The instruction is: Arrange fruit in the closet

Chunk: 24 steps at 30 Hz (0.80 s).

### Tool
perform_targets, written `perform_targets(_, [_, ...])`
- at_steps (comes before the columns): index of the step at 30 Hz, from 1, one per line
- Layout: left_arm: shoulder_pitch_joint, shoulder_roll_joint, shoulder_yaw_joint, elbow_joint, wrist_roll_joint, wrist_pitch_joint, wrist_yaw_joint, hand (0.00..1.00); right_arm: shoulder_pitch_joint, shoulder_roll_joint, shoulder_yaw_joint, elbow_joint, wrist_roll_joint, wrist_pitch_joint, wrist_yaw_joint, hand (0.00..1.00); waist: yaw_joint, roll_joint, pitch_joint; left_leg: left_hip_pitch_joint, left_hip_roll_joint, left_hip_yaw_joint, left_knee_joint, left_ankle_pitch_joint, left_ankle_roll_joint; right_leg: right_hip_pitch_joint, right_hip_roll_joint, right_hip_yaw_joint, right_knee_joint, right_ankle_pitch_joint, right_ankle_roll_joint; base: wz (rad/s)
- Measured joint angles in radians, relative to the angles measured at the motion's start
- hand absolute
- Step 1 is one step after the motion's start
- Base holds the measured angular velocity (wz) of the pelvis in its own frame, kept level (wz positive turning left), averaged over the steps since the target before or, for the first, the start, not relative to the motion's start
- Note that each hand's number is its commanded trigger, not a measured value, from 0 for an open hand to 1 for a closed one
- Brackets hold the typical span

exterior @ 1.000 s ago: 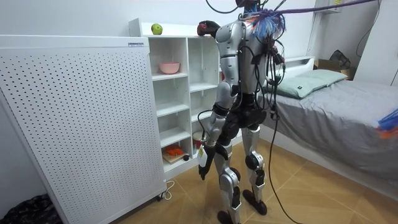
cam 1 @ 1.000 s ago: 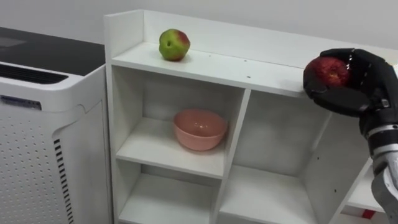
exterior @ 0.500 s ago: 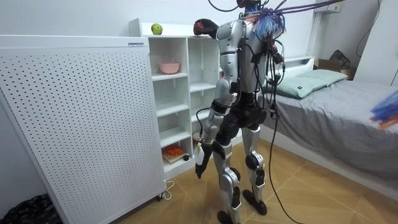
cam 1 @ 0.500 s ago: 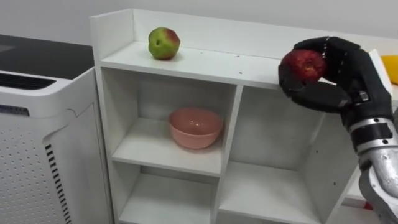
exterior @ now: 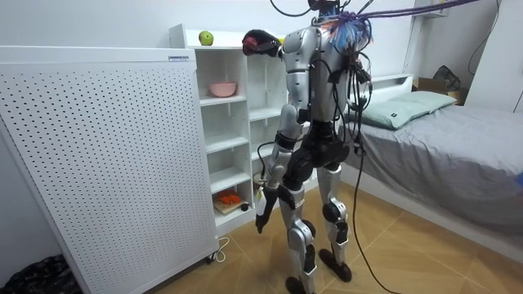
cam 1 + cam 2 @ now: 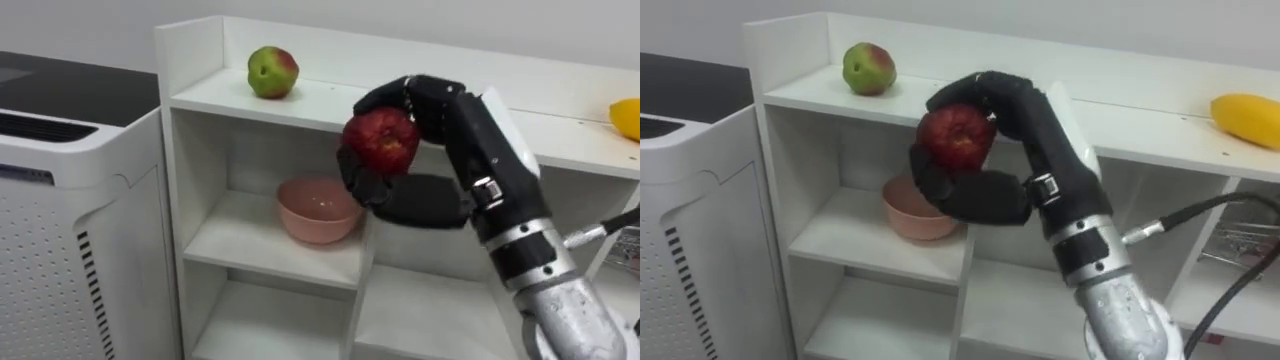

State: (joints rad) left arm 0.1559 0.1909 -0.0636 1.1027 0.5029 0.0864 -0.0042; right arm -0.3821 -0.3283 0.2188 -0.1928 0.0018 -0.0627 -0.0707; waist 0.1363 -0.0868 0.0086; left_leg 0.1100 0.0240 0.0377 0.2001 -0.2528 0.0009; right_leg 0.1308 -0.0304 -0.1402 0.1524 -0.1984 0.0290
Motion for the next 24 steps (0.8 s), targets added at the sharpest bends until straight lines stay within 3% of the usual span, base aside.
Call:
perform_targets(2, [-0.023, 0.0, -0.003, -0.002, -0.006, -0.003, 0.002, 0.0, 0.029, 0.022, 0.017, 0.012, -0.007, 0.001, 0.022, 1.0, 0.003, 0.0, -0.0001, -0.034, 0.0, 0.0, 0.006, 0.0, 0.0, -0.031, 0.0, 0.001, 0.001, 0.001, -0.002, -0.02])
perform_targets(6, [-0.057, 0.0, -0.019, 0.037, -0.041, -0.015, 0.02, 0.0, 0.063, 0.063, 0.046, 0.088, -0.035, -0.006, 0.027, 1.0, 0.009, 0.015, 0.0082, -0.053, 0.0, -0.001, 0.018, 0.0, 0.0, -0.055, -0.001, -0.002, 0.009, 0.002, -0.004, -0.01])
perform_targets(9, [-0.085, 0.0, -0.041, 0.065, -0.043, -0.025, 0.041, 0.0, 0.062, 0.073, 0.045, 0.212, -0.041, -0.012, 0.021, 1.0, 0.005, 0.023, 0.0138, -0.106, 0.004, -0.016, 0.051, 0.0, 0.0, -0.114, -0.002, -0.008, 0.067, 0.001, -0.005, 0.04])
perform_targets(13, [-0.114, -0.001, -0.088, 0.117, -0.151, -0.044, 0.055, 0.0, 0.067, 0.079, 0.042, 0.405, -0.056, -0.009, 0.012, 1.0, 0.005, 0.031, 0.0205, -0.199, 0.002, -0.023, 0.138, 0.0, 0.0, -0.251, -0.025, -0.026, 0.242, -0.016, -0.022, -0.04])
perform_targets(15, [-0.13, -0.004, -0.099, 0.14, -0.185, -0.047, 0.063, 0.0, 0.065, 0.082, 0.04, 0.472, -0.08, -0.012, -0.001, 1.0, 0.002, 0.037, 0.0288, -0.229, -0.002, -0.066, 0.168, 0.0, 0.0, -0.362, -0.047, -0.035, 0.402, -0.026, -0.022, -0.2])
perform_targets(16, [-0.136, 0.001, -0.096, 0.151, -0.198, -0.05, 0.072, 0.0, 0.067, 0.09, 0.037, 0.509, -0.094, -0.012, -0.005, 1.0, 0.008, 0.029, 0.0314, -0.252, -0.012, -0.12, 0.186, -0.001, 0.0, -0.438, -0.051, -0.023, 0.423, -0.049, -0.019, -0.36])
perform_targets(17, [-0.139, 0.011, -0.097, 0.161, -0.2, -0.052, 0.083, 0.0, 0.065, 0.092, 0.037, 0.518, -0.095, -0.012, -0.007, 1.0, 0.014, 0.015, 0.0313, -0.304, -0.028, -0.126, 0.234, -0.013, -0.016, -0.487, -0.056, -0.031, 0.334, 0.018, -0.04, -0.24])
perform_targets(18, [-0.146, 0.012, -0.101, 0.171, -0.206, -0.051, 0.086, 0.0, 0.062, 0.088, 0.036, 0.521, -0.093, -0.013, -0.011, 1.0, 0.004, 0.019, 0.0402, -0.328, -0.03, -0.125, 0.264, -0.032, -0.024, -0.503, -0.06, -0.041, 0.335, 0.022, -0.069, 0.03])
perform_targets(19, [-0.152, 0.011, -0.113, 0.181, -0.229, -0.047, 0.09, 0.0, 0.062, 0.086, 0.033, 0.55, -0.086, -0.015, -0.035, 1.0, -0.007, 0.041, 0.0414, -0.363, -0.02, -0.112, 0.307, -0.062, -0.028, -0.518, -0.055, -0.066, 0.361, 0.016, -0.078, 0.23])
perform_targets(24, [-0.179, 0.017, -0.152, 0.18, -0.306, -0.049, 0.118, 0.0, 0.04, 0.087, 0.03, 0.68, -0.076, -0.024, -0.072, 1.0, 0.0, 0.02, 0.0478, -0.504, -0.014, -0.06, 0.399, -0.074, -0.029, -0.661, -0.071, -0.067, 0.464, -0.004, -0.103, 0.19])
